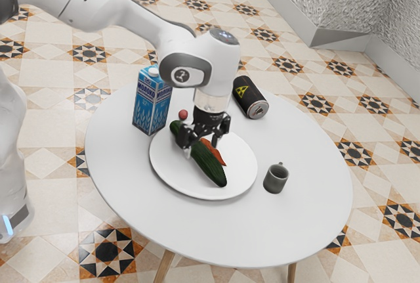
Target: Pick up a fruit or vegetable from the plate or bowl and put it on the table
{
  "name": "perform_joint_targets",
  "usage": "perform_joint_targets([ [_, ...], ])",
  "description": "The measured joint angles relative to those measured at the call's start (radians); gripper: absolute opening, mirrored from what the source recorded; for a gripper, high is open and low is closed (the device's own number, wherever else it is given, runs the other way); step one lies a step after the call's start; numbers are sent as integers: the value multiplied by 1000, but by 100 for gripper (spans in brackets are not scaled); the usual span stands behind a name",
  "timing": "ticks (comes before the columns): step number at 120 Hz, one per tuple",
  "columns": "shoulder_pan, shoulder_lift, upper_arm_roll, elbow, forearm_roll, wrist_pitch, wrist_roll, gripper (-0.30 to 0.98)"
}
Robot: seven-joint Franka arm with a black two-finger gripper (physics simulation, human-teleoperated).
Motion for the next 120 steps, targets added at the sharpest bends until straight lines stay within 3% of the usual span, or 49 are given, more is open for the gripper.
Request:
perform_joint_targets([
  [28, 0, 2, 0, -17, -1, 14, 1, 65],
  [71, -1, 3, -2, -25, -2, 18, 21, 27],
  [120, -2, -54, -8, -15, -4, 9, 75, 21],
])
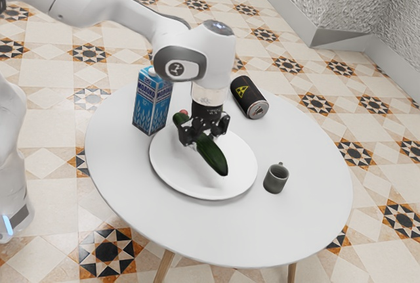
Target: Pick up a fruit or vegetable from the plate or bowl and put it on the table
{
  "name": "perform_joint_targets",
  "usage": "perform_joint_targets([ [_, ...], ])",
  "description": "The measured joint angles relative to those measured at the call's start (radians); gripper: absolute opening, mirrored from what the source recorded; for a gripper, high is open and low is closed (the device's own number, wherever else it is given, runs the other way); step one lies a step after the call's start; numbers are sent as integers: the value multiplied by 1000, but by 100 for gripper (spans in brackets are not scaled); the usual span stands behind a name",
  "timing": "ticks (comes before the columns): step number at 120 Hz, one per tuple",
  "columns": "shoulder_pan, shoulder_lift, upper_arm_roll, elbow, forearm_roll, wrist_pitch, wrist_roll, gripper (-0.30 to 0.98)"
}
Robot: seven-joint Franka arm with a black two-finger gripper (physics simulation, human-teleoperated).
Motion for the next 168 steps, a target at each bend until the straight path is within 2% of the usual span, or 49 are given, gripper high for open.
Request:
perform_joint_targets([
  [28, -1, -23, -4, 65, 1, -28, 33, 20],
  [42, 1, 1, 2, 174, 4, -66, 53, 19],
  [57, 44, 120, 5, 393, 8, -147, 76, 19],
  [87, 182, 328, -14, 625, 8, -241, 132, 18],
  [109, 71, 417, -36, 735, 14, -277, 165, 18],
  [132, 67, 470, -35, 811, 20, -301, 200, 18],
  [140, 70, 522, -36, 900, 30, -326, 210, 17],
  [157, 120, 715, -35, 1177, 42, -413, 236, 18],
  [168, 100, 796, -36, 1257, 45, -452, 251, 18],
])
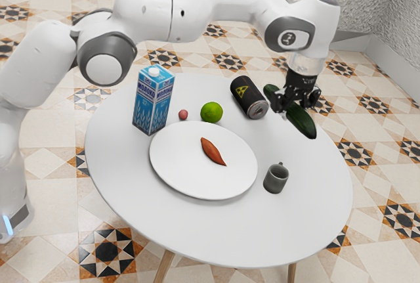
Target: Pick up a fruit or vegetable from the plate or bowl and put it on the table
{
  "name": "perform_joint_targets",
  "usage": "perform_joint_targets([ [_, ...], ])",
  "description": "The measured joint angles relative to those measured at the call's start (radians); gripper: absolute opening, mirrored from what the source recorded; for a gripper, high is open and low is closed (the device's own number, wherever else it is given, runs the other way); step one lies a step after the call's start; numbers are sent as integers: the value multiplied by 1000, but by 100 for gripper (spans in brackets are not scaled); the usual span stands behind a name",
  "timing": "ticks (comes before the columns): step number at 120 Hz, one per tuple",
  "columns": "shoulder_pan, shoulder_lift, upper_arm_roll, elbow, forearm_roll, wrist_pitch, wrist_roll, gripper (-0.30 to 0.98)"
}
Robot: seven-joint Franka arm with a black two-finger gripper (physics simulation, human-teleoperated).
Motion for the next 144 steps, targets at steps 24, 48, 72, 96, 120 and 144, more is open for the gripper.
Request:
perform_joint_targets([
  [24, -107, 35, 5, 24, 4, -44, 24, 17],
  [48, -119, 35, 6, 26, 6, -64, 40, 17],
  [72, -84, 52, 7, 86, 12, -80, 53, 17],
  [96, -10, 90, 7, 148, 15, -110, 65, 17],
  [120, 20, 90, 1, 151, 14, -120, 73, 44],
  [144, 23, 85, -8, 151, 16, -130, 81, 63],
])
